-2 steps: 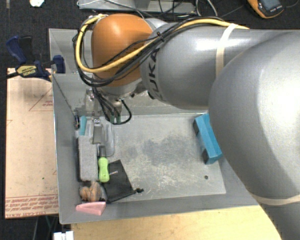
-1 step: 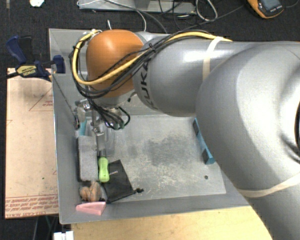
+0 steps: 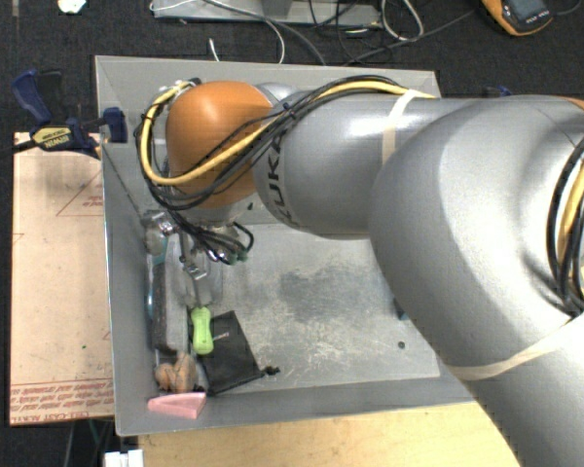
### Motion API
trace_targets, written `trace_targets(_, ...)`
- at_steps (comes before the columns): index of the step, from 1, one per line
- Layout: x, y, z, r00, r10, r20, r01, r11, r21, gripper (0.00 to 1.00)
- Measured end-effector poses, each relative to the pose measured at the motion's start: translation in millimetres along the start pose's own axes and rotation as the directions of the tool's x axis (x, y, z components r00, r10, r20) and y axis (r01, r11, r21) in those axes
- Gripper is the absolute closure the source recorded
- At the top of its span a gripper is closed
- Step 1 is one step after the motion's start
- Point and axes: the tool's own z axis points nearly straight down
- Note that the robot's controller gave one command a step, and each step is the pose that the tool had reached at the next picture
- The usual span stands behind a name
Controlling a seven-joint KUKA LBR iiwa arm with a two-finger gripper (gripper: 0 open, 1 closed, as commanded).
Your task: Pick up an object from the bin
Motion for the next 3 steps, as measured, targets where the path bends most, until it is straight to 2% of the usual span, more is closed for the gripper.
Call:
trace_targets(1,16.0,12,-12,0.917,-0.399,0.006,0.399,0.917,0.002,0.00)
trace_targets(2,0.8,0,15,0.924,-0.382,0.003,0.382,0.924,0.009,0.00)
trace_targets(3,-3.7,6,12,0.681,-0.732,0.020,0.732,0.681,0.014,1.00)
